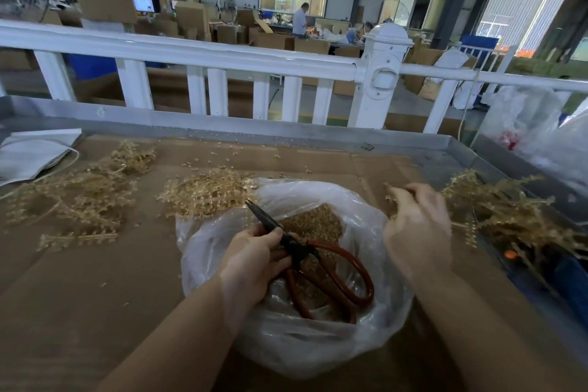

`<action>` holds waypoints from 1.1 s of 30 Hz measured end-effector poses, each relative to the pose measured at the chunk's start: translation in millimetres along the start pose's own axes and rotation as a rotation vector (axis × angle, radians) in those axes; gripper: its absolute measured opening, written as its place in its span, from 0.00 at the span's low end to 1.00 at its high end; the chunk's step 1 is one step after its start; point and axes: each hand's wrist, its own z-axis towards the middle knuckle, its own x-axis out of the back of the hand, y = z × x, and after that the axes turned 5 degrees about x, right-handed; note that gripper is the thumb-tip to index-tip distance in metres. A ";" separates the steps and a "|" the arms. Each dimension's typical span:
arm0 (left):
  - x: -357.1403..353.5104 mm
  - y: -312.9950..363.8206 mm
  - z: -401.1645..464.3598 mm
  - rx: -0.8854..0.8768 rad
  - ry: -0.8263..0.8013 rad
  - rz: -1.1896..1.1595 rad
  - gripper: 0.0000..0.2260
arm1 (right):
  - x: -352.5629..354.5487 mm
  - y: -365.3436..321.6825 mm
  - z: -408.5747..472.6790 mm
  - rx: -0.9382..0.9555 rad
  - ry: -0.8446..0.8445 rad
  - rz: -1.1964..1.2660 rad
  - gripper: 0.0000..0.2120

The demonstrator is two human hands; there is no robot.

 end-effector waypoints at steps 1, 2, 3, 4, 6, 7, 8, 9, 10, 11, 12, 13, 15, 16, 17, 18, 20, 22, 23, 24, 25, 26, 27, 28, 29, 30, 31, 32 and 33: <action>-0.9 0.5 -0.7 0.000 -0.001 0.002 0.05 | 3.7 -13.8 -4.1 0.111 0.070 0.092 0.15; -2.3 1.0 -1.5 -0.002 -0.001 0.001 0.05 | 6.4 -26.8 -8.7 0.217 0.076 0.185 0.12; -3.8 1.7 -2.3 -0.004 0.002 -0.002 0.05 | 8.4 -38.9 -14.0 0.293 0.017 0.253 0.11; -5.3 2.5 -3.7 -0.006 0.002 -0.009 0.04 | 9.3 -49.3 -19.1 0.330 -0.072 0.293 0.12; -7.0 4.3 -6.2 -0.017 -0.003 -0.020 0.05 | 7.0 -62.2 -28.5 0.345 -0.227 0.309 0.16; -7.2 5.1 -7.2 -0.023 0.000 -0.019 0.05 | 3.8 -64.8 -32.1 0.343 -0.271 0.302 0.19; -7.1 5.8 -8.2 -0.030 0.004 -0.018 0.05 | 1.8 -66.0 -34.3 0.336 -0.287 0.291 0.20; -6.7 6.2 -8.6 -0.037 0.013 -0.017 0.05 | 0.7 -67.5 -35.6 0.328 -0.292 0.279 0.21; -6.6 6.7 -8.7 -0.045 0.026 -0.015 0.05 | -0.6 -68.5 -36.2 0.331 -0.293 0.267 0.22; -6.6 7.6 -9.0 -0.054 0.041 -0.014 0.05 | -1.9 -69.8 -36.9 0.335 -0.298 0.254 0.24; -7.0 8.7 -9.2 -0.066 0.048 -0.017 0.04 | -3.3 -70.4 -37.4 0.330 -0.302 0.242 0.25; -7.6 9.7 -9.6 -0.080 0.046 -0.030 0.04 | -4.7 -70.7 -38.3 0.317 -0.301 0.226 0.26; -9.5 11.8 -10.8 -0.107 0.027 -0.059 0.04 | -7.8 -70.6 -39.4 0.289 -0.289 0.188 0.27; -10.4 13.3 -11.9 -0.122 0.012 -0.052 0.04 | -9.3 -70.9 -39.4 0.284 -0.282 0.181 0.28; -11.1 15.0 -12.5 -0.141 -0.004 -0.022 0.05 | -10.2 -71.3 -39.1 0.280 -0.276 0.197 0.27; -11.3 17.4 -13.4 -0.170 -0.016 0.035 0.06 | -11.0 -72.2 -38.6 0.268 -0.266 0.244 0.26; -7.8 25.0 -12.4 -0.292 0.045 0.227 0.09 | -13.1 -73.5 -37.0 0.224 -0.241 0.350 0.24; 2.1 36.2 -7.8 -0.478 0.254 0.498 0.07 | -16.5 -71.9 -34.8 0.164 -0.224 0.397 0.23; 9.1 42.6 -5.6 -0.579 0.377 0.621 0.05 | -18.7 -70.3 -34.1 0.129 -0.227 0.417 0.22; 16.7 48.4 -3.2 -0.666 0.481 0.745 0.05 | -21.0 -68.8 -33.5 0.095 -0.236 0.438 0.22; 24.2 52.6 0.0 -0.724 0.556 0.886 0.07 | -23.1 -67.7 -33.2 0.064 -0.247 0.457 0.22; 31.6 55.3 4.4 -0.743 0.592 1.036 0.11 | -25.3 -67.4 -33.7 0.039 -0.248 0.471 0.22; 37.1 56.5 9.3 -0.725 0.593 1.177 0.16 | -27.3 -67.5 -34.8 0.022 -0.238 0.478 0.22; 41.7 56.9 13.7 -0.693 0.576 1.277 0.20 | -29.1 -67.9 -36.1 0.014 -0.222 0.481 0.22; 45.5 56.5 17.5 -0.666 0.564 1.335 0.22 | -30.4 -68.6 -37.6 0.010 -0.203 0.483 0.22; 48.5 56.1 20.3 -0.661 0.564 1.362 0.23 | -31.2 -69.3 -39.2 0.010 -0.186 0.483 0.22; 51.0 56.2 22.1 -0.677 0.572 1.369 0.23 | -31.7 -69.9 -40.2 0.011 -0.174 0.484 0.23; 53.3 56.8 23.5 -0.701 0.580 1.365 0.21 | -32.2 -70.2 -41.0 0.010 -0.165 0.488 0.23; 54.5 57.4 23.8 -0.721 0.585 1.353 0.20 | -32.7 -70.3 -41.5 0.009 -0.159 0.491 0.23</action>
